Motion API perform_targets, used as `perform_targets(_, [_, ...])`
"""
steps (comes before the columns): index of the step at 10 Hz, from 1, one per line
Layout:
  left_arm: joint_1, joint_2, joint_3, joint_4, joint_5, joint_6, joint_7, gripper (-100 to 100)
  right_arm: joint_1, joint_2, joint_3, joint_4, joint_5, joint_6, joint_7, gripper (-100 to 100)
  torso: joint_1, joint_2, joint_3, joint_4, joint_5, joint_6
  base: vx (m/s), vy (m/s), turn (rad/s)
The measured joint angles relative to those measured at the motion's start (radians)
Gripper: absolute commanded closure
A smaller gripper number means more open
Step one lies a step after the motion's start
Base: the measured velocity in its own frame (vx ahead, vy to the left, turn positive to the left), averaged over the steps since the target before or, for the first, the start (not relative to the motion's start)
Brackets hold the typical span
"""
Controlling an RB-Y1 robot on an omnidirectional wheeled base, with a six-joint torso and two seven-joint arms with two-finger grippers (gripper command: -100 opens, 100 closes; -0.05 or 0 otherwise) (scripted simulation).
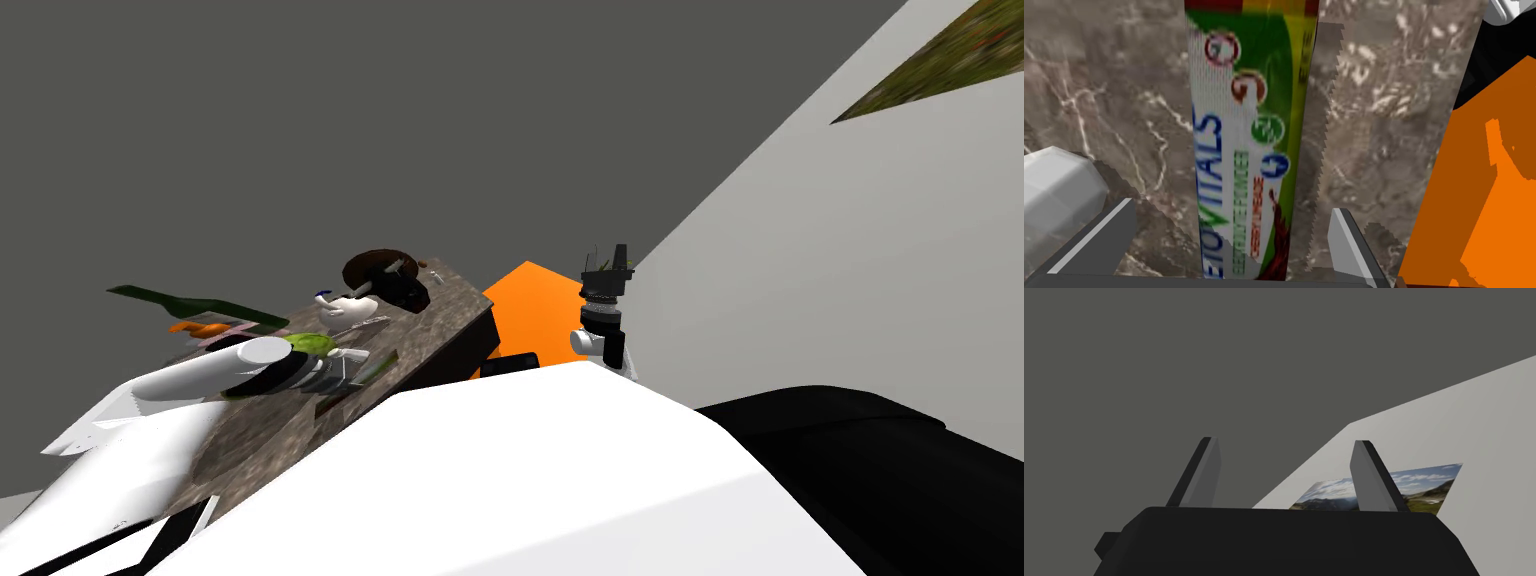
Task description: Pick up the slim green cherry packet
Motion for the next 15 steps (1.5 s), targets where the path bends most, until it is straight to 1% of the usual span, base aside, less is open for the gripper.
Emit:
perform_targets(1, [0.003,0.026,-0.026,-0.002,0.027,-0.024,0.014,-100,0.000,0.000,0.000,0.000,0.000,0.000,0.000,0,0.000,0.000,0.000,0.000,0.000,0.000,-0.015,0.018,-0.019])
perform_targets(2, [0.000,0.042,-0.058,0.000,0.046,-0.049,0.026,-100,0.000,0.000,0.000,0.000,0.000,0.000,0.000,0,0.000,0.000,0.000,0.000,0.000,0.000,-0.017,0.021,-0.022])
perform_targets(3, [-0.006,0.073,-0.090,0.000,0.074,-0.075,0.046,-100,0.000,0.000,0.000,0.000,0.000,0.000,0.000,0,0.001,0.001,0.000,0.000,0.000,0.000,-0.015,0.020,-0.014])
perform_targets(4, [-0.002,0.090,-0.121,-0.008,0.098,-0.101,0.063,-100,0.000,0.000,0.000,0.000,0.000,0.000,0.000,0,0.000,0.001,0.000,0.000,0.000,0.000,-0.007,0.007,0.001])
perform_targets(5, [-0.001,0.097,-0.142,-0.007,0.108,-0.115,0.067,-100,0.000,0.000,0.000,0.000,0.000,0.000,0.000,0,0.000,0.000,0.000,0.000,0.000,0.000,-0.012,0.010,-0.017])
perform_targets(6, [0.002,0.126,-0.168,-0.010,0.137,-0.140,0.080,-100,0.000,0.000,0.000,0.000,0.000,0.000,0.000,0,0.000,0.000,0.000,0.000,0.000,0.000,-0.012,0.014,-0.015])
perform_targets(7, [0.001,0.142,-0.198,-0.015,0.158,-0.163,0.096,-100,0.000,0.000,0.000,0.000,0.000,0.000,0.000,0,0.000,0.000,0.000,0.000,0.000,0.000,-0.005,0.008,-0.002])
perform_targets(8, [0.003,0.147,-0.217,-0.019,0.166,-0.173,0.103,-100,0.000,0.000,0.000,0.000,0.000,0.000,0.000,0,0.000,0.000,0.000,0.000,0.000,0.000,-0.009,0.013,-0.019])
perform_targets(9, [0.000,0.176,-0.246,-0.020,0.194,-0.196,0.120,-100,0.000,0.000,0.000,0.000,0.000,0.000,0.000,0,0.000,0.000,0.000,0.000,0.000,0.000,-0.013,0.017,-0.015])
perform_targets(10, [-0.002,0.193,-0.276,-0.020,0.214,-0.220,0.133,-100,0.000,0.000,0.000,0.000,0.000,0.000,0.000,0,0.000,0.000,0.000,0.000,0.000,0.000,-0.007,0.007,0.001])
perform_targets(11, [-0.002,0.198,-0.296,-0.019,0.222,-0.231,0.137,-100,0.000,0.000,0.000,0.000,0.000,0.000,0.000,0,0.000,0.000,0.000,0.000,0.000,0.000,-0.014,0.010,-0.015])
perform_targets(12, [-0.005,0.227,-0.326,-0.018,0.250,-0.255,0.151,-100,0.000,0.000,0.000,0.000,0.000,0.000,0.000,0,0.000,0.000,0.000,0.000,0.000,0.000,-0.013,0.013,-0.018])
perform_targets(13, [-0.005,0.242,-0.358,-0.019,0.270,-0.280,0.164,-100,0.000,0.000,0.000,0.000,0.000,0.000,0.000,0,0.000,0.000,0.000,0.000,0.000,0.000,-0.015,0.017,-0.020])
perform_targets(14, [-0.003,0.270,-0.389,-0.027,0.298,-0.307,0.187,-100,0.000,0.000,0.000,0.000,0.000,0.000,0.000,0,0.000,0.001,0.000,0.000,0.000,0.000,-0.014,0.022,-0.013])
perform_targets(15, [-0.003,0.290,-0.419,-0.027,0.323,-0.334,0.201,-100,0.000,0.000,0.000,0.000,0.000,0.000,0.000,0,0.001,0.001,0.000,0.000,0.000,0.000,-0.007,0.011,0.000])
